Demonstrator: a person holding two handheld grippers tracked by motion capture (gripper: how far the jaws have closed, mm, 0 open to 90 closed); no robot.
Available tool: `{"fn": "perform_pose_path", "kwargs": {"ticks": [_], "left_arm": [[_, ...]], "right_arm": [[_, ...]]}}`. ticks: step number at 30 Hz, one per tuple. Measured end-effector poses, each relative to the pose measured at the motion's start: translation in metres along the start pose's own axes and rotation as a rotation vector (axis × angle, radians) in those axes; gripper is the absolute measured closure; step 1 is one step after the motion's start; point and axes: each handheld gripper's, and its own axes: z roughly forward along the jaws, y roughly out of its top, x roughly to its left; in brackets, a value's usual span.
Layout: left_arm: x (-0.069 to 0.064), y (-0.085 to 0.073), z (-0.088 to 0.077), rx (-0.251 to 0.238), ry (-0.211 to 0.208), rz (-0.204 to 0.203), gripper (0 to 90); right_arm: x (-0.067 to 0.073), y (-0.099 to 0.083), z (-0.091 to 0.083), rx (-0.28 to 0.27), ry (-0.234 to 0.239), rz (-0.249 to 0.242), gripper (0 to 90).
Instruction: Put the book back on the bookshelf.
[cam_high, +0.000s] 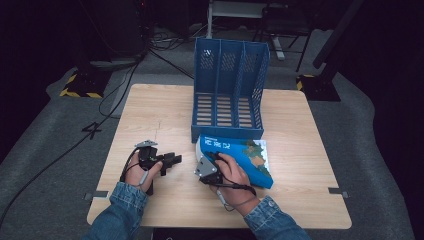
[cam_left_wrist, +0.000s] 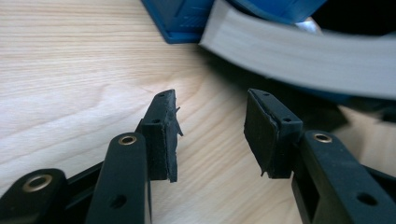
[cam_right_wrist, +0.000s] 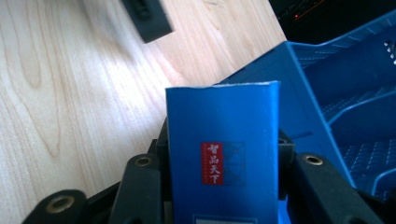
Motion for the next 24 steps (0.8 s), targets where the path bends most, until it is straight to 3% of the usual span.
{"fn": "perform_pose_path", "kwargs": {"ticks": [6, 8, 11, 17, 24], "left_arm": [[0.005, -0.001, 0.001, 0.005, 0.067, 0.051, 51.7], [0.005, -0.001, 0.001, 0.003, 0.077, 0.061, 50.9], [0.008, -0.002, 0.003, 0.01, 0.124, 0.108, 49.1], [0.013, -0.004, 0.004, 0.03, 0.162, 0.134, 47.7], [0.017, -0.003, 0.002, 0.038, 0.195, 0.148, 45.4]], "right_arm": [[-0.032, 0.0, -0.02, -0.035, 0.049, 0.087, 60.9], [-0.036, 0.0, -0.023, -0.041, 0.055, 0.103, 60.9], [-0.049, -0.002, -0.034, -0.056, 0.057, 0.145, 60.9], [-0.071, -0.004, -0.053, -0.085, 0.088, 0.225, 60.9], [-0.092, -0.01, -0.071, -0.121, 0.127, 0.275, 60.9]]}}
